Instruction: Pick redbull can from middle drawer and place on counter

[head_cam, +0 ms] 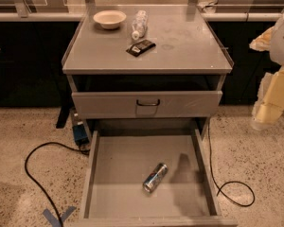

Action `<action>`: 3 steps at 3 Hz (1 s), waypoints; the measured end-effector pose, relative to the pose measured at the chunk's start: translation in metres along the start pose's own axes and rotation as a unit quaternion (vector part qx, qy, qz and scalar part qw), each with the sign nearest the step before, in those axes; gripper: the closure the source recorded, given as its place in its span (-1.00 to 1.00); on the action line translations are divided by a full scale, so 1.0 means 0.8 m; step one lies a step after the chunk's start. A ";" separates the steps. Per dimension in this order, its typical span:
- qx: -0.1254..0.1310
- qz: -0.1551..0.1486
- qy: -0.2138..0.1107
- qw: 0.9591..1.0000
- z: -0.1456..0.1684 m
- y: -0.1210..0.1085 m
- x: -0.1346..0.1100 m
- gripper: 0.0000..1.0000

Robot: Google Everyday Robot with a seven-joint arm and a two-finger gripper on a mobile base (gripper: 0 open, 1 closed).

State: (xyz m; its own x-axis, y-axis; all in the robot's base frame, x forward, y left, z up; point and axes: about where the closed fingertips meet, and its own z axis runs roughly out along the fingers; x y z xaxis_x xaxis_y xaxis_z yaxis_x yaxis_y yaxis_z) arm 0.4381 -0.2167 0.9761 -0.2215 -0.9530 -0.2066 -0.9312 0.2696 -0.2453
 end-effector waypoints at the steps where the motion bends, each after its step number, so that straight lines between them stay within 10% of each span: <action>1: 0.000 0.000 0.000 1.000 0.000 0.000 0.000 -1.00; 3: -0.032 -0.027 -0.053 0.998 0.097 0.040 -0.023 -1.00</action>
Offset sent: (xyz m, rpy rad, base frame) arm -0.0038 0.0282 -0.0666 0.0815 0.0211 0.0863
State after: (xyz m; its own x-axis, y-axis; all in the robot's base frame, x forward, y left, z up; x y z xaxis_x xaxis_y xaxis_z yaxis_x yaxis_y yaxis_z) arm 0.4349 -0.1800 0.8982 -0.1421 -0.9449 -0.2949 -0.9582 0.2060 -0.1985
